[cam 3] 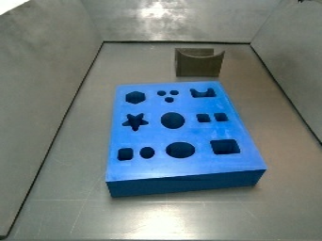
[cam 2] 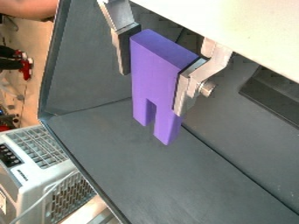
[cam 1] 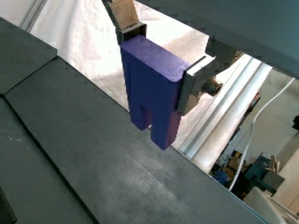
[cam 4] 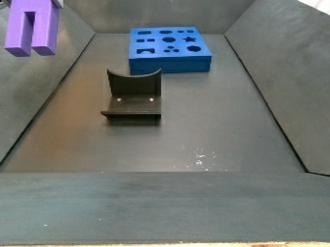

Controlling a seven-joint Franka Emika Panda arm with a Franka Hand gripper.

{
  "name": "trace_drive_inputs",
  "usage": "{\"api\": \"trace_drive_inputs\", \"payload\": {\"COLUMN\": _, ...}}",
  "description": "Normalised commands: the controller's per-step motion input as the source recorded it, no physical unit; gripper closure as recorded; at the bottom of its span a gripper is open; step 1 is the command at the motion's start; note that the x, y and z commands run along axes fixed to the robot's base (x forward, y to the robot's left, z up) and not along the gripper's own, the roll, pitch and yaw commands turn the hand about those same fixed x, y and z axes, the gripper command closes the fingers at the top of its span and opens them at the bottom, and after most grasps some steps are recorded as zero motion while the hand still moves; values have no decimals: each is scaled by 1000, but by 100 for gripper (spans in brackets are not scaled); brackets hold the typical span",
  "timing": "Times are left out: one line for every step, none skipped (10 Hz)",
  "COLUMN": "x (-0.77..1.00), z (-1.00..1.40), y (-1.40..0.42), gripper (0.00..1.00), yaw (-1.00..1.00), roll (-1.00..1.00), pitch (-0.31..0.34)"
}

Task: Pick up the double-square object. Move up. Place the double-square object on the fixture. Regrasp the double-square object. Move to above the board. Insert the double-square object.
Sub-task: Move to above the board.

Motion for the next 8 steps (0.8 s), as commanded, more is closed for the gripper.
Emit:
{"api": "trace_drive_inputs", "payload": {"x": 236, "z": 25, "y": -16, "gripper": 100, "yaw": 207, "roll": -3, "pitch": 195}}
{"api": "trace_drive_inputs", "payload": {"x": 241, "z": 23, "y": -20, "gripper": 100, "yaw": 214, "roll": -6, "pitch": 189}}
{"api": "trace_drive_inputs", "payload": {"x": 245, "z": 23, "y": -22, "gripper": 100, "yaw": 215, "roll": -7, "pitch": 184}}
{"api": "trace_drive_inputs", "payload": {"x": 250, "z": 22, "y": -23, "gripper": 100, "yaw": 216, "roll": -9, "pitch": 178}}
{"api": "trace_drive_inputs", "payload": {"x": 259, "z": 21, "y": -25, "gripper": 100, "yaw": 216, "roll": -11, "pitch": 167}}
{"api": "trace_drive_inputs", "payload": {"x": 267, "z": 20, "y": -25, "gripper": 100, "yaw": 216, "roll": -13, "pitch": 159}}
{"api": "trace_drive_inputs", "payload": {"x": 272, "z": 19, "y": -25, "gripper": 100, "yaw": 215, "roll": -13, "pitch": 152}}
{"api": "trace_drive_inputs", "payload": {"x": 277, "z": 17, "y": -26, "gripper": 100, "yaw": 214, "roll": -14, "pitch": 146}}
